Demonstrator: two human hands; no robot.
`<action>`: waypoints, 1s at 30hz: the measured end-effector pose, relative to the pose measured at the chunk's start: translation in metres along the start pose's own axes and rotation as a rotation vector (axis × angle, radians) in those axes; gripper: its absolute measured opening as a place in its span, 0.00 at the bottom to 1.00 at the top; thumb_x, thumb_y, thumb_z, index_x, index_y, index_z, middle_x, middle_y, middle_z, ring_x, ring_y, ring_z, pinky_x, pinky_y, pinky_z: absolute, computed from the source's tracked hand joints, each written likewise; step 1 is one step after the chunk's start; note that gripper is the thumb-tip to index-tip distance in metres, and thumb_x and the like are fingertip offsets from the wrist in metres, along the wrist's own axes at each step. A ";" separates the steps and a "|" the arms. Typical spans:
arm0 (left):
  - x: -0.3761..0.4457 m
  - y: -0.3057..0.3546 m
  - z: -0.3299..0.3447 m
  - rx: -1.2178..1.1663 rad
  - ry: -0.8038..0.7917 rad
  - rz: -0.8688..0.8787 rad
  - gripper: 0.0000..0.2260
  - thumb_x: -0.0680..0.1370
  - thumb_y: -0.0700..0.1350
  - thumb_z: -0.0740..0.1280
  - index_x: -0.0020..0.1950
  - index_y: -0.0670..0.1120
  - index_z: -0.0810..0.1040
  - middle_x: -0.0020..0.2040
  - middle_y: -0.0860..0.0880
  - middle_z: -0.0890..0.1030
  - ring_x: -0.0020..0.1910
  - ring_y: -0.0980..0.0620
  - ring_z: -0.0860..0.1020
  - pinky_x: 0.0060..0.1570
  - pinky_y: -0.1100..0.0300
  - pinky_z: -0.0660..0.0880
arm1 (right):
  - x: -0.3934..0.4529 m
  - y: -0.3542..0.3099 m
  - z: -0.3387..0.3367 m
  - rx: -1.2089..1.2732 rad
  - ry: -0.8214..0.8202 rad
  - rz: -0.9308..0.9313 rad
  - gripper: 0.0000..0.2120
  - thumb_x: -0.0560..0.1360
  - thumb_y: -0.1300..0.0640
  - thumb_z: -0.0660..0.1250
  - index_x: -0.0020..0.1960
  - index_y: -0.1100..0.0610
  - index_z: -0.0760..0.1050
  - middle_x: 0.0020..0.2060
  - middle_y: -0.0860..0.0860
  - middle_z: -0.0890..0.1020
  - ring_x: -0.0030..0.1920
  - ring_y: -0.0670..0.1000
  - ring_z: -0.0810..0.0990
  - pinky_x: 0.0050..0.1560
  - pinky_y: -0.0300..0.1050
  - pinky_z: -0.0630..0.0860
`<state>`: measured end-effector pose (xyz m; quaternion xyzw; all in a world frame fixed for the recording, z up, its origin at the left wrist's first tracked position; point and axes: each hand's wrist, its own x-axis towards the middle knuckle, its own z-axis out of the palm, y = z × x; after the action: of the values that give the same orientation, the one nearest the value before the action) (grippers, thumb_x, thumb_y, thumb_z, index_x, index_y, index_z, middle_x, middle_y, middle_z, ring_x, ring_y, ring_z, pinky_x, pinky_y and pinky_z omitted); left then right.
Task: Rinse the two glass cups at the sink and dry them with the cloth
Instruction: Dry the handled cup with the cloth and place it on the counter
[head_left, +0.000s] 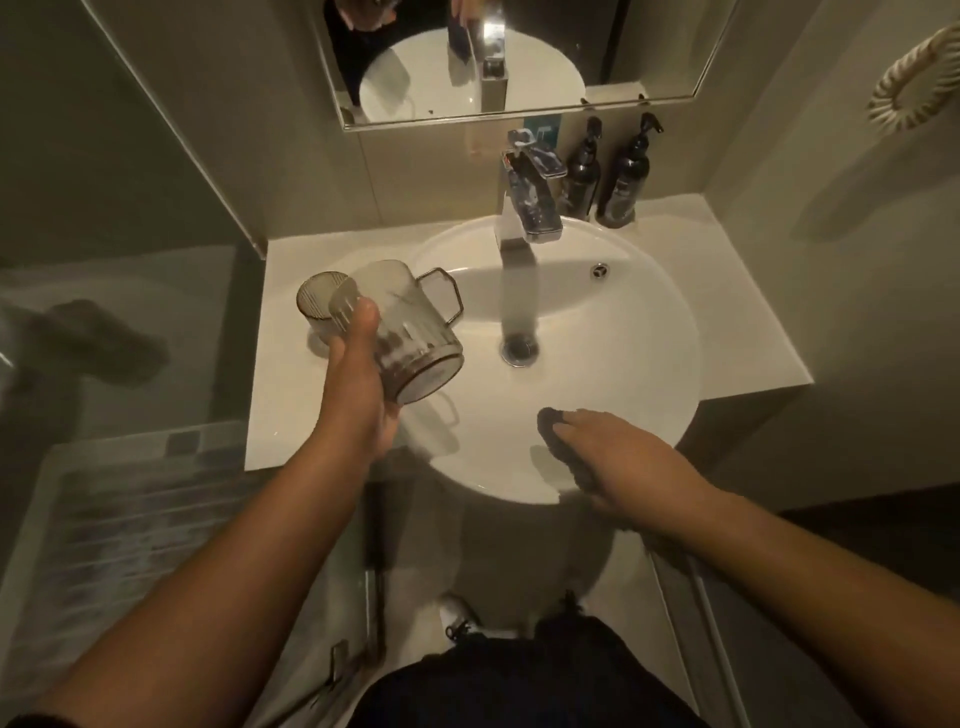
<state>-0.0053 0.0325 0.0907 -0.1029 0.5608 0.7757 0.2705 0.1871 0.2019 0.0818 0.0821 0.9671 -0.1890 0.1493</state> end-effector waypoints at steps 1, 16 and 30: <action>-0.003 -0.007 -0.003 0.037 -0.009 0.025 0.21 0.81 0.58 0.62 0.72 0.51 0.69 0.65 0.45 0.80 0.60 0.46 0.82 0.53 0.48 0.81 | -0.005 -0.002 0.012 -0.091 -0.029 -0.052 0.25 0.76 0.56 0.66 0.71 0.57 0.66 0.70 0.55 0.69 0.70 0.56 0.67 0.70 0.47 0.61; -0.075 -0.054 -0.007 0.633 -0.178 0.335 0.48 0.66 0.62 0.70 0.80 0.52 0.51 0.70 0.49 0.71 0.68 0.50 0.75 0.64 0.54 0.75 | -0.022 0.005 0.032 -0.011 -0.206 -0.059 0.57 0.63 0.24 0.63 0.78 0.52 0.42 0.79 0.52 0.47 0.78 0.57 0.44 0.74 0.61 0.47; -0.108 -0.019 0.009 0.771 -0.086 0.697 0.37 0.74 0.59 0.69 0.74 0.70 0.47 0.78 0.59 0.58 0.77 0.60 0.61 0.74 0.61 0.63 | 0.031 -0.062 -0.085 0.692 0.268 -0.238 0.43 0.64 0.46 0.78 0.73 0.47 0.60 0.67 0.45 0.70 0.61 0.41 0.70 0.56 0.32 0.70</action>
<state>0.0958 0.0125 0.1287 0.2291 0.7951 0.5603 0.0375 0.1221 0.1818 0.1682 0.0390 0.8599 -0.5076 -0.0376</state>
